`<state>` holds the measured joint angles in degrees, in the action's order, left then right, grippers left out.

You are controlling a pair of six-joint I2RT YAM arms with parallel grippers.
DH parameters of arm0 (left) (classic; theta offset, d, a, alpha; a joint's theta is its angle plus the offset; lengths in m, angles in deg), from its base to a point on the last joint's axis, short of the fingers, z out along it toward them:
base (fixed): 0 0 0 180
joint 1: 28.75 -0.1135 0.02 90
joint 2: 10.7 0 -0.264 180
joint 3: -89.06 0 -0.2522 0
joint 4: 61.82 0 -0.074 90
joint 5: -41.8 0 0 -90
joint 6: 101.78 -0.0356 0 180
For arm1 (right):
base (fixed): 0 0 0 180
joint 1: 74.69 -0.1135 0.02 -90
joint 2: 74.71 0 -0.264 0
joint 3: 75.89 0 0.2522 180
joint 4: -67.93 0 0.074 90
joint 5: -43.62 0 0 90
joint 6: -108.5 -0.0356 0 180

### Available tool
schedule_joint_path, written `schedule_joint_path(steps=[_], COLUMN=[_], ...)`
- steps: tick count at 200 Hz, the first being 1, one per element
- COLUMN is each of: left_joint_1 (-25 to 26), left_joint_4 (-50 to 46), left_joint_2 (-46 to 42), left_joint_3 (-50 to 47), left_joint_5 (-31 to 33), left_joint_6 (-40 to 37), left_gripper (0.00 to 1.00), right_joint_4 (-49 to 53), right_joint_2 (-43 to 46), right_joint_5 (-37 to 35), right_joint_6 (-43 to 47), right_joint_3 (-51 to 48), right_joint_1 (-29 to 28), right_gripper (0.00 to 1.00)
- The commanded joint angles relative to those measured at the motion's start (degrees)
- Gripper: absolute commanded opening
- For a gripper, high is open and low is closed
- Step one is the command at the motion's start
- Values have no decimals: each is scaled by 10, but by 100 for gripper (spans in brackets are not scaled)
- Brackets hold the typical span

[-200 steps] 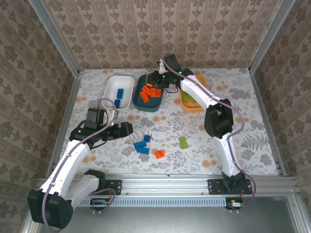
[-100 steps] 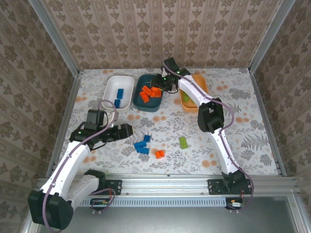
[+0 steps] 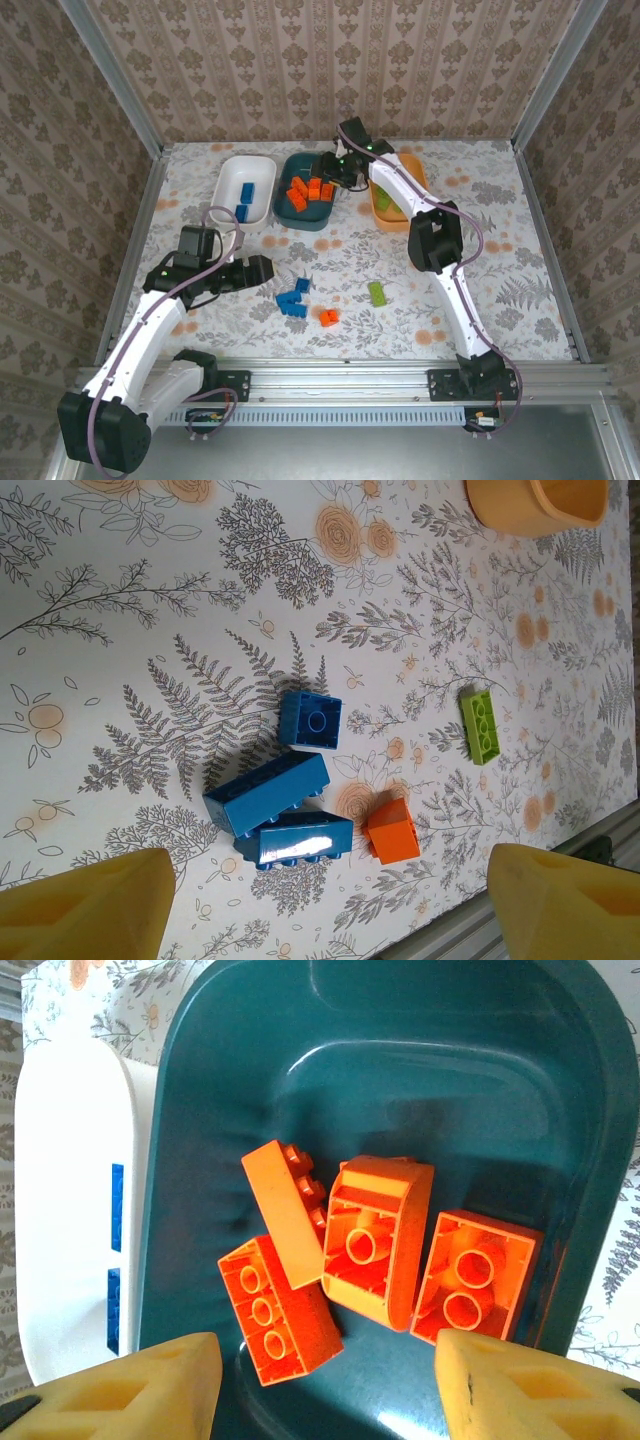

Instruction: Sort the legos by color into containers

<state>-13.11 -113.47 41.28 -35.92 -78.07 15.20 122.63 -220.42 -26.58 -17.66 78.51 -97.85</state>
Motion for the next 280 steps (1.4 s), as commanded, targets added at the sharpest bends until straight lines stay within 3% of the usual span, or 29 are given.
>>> schedule_joint_path(steps=[1,37,98,124,149,178,208,230,280], left_joint_1=[-4,-4,-3,-3,-3,-5,-13,-25,-68], left_joint_4=[-5,3,95,160,160,144,141,127,108], left_joint_2=[-14,-26,-46,-43,-45,-60,-81,-101,-130], left_joint_3=[-3,-6,-64,-83,-79,-78,-85,-86,-99], left_joint_5=[-12,-15,-55,-65,-57,-35,-30,-25,-50], left_joint_6=[-3,10,86,132,141,154,167,169,165], left_gripper=[83,83,83,83,84,89,94,100,100], right_joint_4=[27,87,28,44,23,9,0,-4,-25], right_joint_2=[81,177,503,573,604,594,553,519,466], right_joint_5=[-1,-6,-41,-71,-92,-131,-147,-156,-156], right_joint_6=[31,109,147,136,88,52,43,42,34], right_joint_3=[6,-70,-546,-674,-764,-796,-785,-771,-740], right_joint_1=[-5,-23,-70,-136,-214,-297,-344,-356,-356], right_gripper=[61,64,69,72,73,74,75,75,75])
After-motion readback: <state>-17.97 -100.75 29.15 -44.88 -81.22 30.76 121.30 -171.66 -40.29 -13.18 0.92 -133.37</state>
